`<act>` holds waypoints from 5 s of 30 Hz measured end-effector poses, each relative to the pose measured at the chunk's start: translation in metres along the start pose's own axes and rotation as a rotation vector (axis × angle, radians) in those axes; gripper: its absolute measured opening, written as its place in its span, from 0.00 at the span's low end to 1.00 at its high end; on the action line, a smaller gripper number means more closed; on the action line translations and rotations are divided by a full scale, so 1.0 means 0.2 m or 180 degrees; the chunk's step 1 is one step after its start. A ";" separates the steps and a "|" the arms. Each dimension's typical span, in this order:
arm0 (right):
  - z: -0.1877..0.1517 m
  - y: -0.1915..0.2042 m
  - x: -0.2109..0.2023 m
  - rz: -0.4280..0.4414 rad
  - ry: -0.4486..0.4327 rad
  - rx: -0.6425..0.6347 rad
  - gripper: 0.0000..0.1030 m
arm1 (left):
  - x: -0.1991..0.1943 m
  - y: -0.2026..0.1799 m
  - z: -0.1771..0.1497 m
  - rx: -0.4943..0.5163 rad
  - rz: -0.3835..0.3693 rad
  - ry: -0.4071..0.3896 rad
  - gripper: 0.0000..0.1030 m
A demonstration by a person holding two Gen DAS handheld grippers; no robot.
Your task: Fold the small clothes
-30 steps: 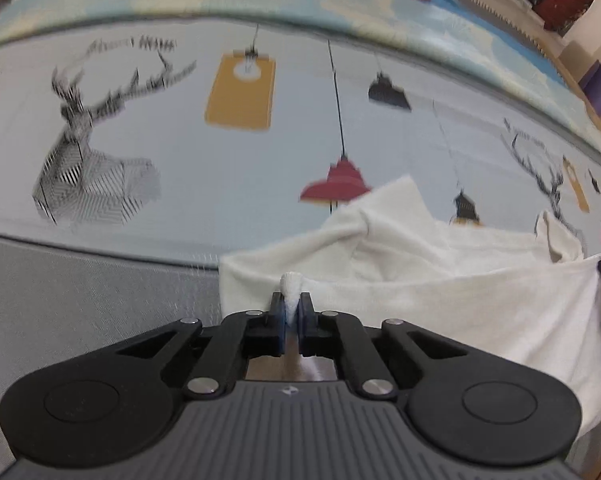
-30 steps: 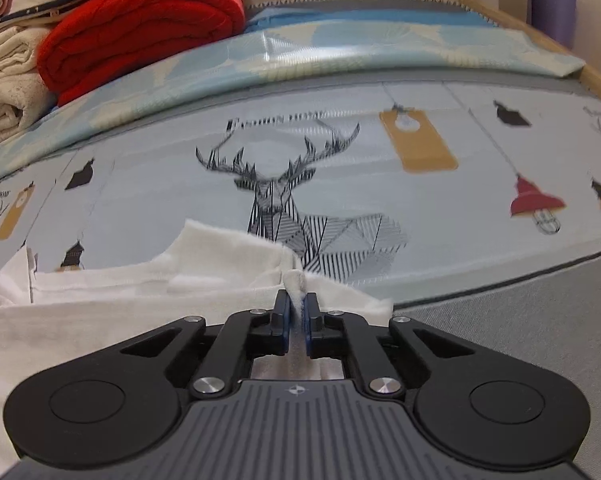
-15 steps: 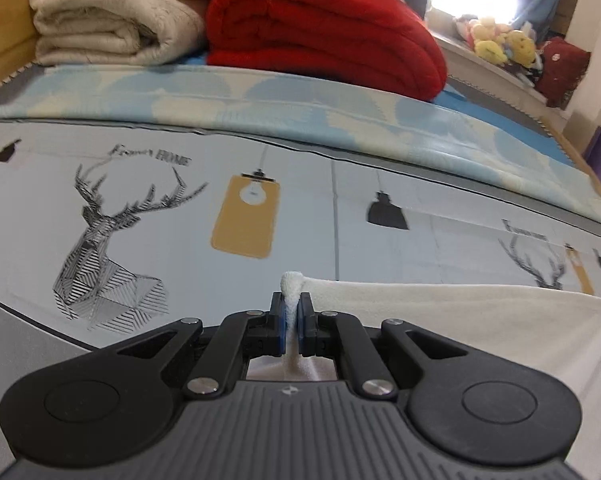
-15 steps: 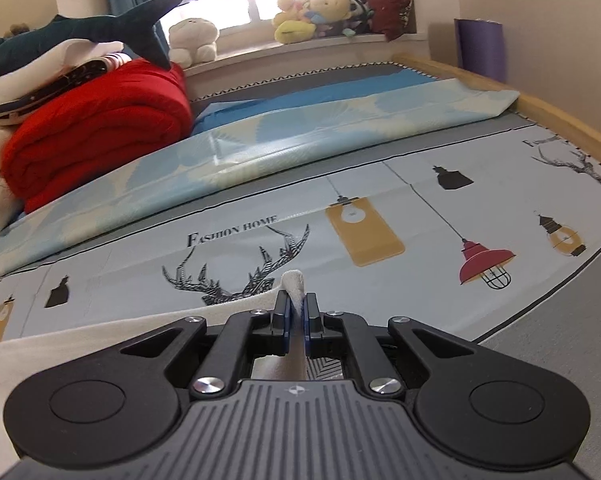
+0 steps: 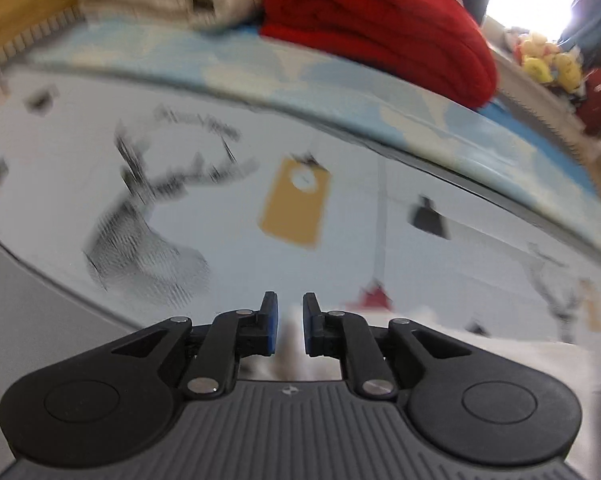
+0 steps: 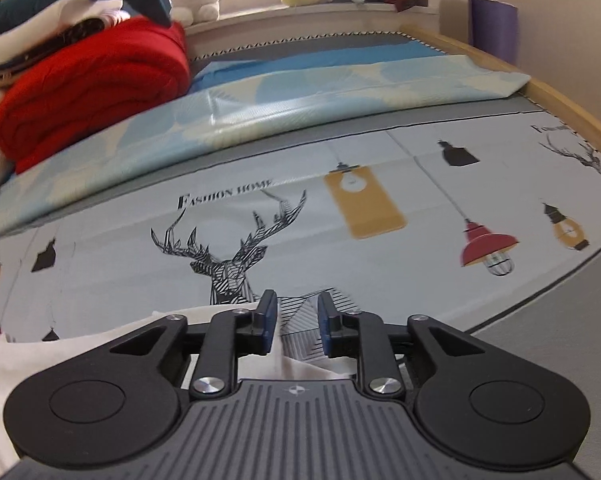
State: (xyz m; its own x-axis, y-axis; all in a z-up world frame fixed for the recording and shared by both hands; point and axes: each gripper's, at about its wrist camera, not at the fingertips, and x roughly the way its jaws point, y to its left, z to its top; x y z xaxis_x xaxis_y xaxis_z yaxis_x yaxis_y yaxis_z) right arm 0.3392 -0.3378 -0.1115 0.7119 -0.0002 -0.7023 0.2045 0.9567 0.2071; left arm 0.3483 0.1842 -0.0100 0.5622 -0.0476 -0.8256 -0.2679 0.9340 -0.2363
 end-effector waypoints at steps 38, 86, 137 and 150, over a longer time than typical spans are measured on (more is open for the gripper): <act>-0.49 -0.15 -0.38 0.0655 0.1505 -0.0737 0.05 | -0.21 0.10 -0.61 0.0833 -0.0342 0.1382 0.01; -0.39 0.05 -0.21 0.0350 0.1293 -0.1243 0.35 | -0.06 -0.20 -0.64 0.1656 0.0031 0.0992 0.08; -0.48 0.80 -0.91 0.0421 -0.0472 -0.1213 0.51 | -0.79 0.13 -0.53 0.0957 0.0286 -0.0365 0.82; -0.91 1.44 -0.75 0.0929 -0.0295 -0.2439 0.57 | -0.65 0.24 -0.49 0.0728 0.0271 0.0001 0.82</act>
State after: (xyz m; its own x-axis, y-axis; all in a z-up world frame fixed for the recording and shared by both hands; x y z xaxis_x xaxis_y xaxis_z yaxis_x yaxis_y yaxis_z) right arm 0.1687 -0.0086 -0.0697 0.7248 0.2873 -0.6262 -0.4885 0.8552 -0.1731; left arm 0.1844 0.2008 0.0358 0.5449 0.0347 -0.8378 -0.1303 0.9905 -0.0438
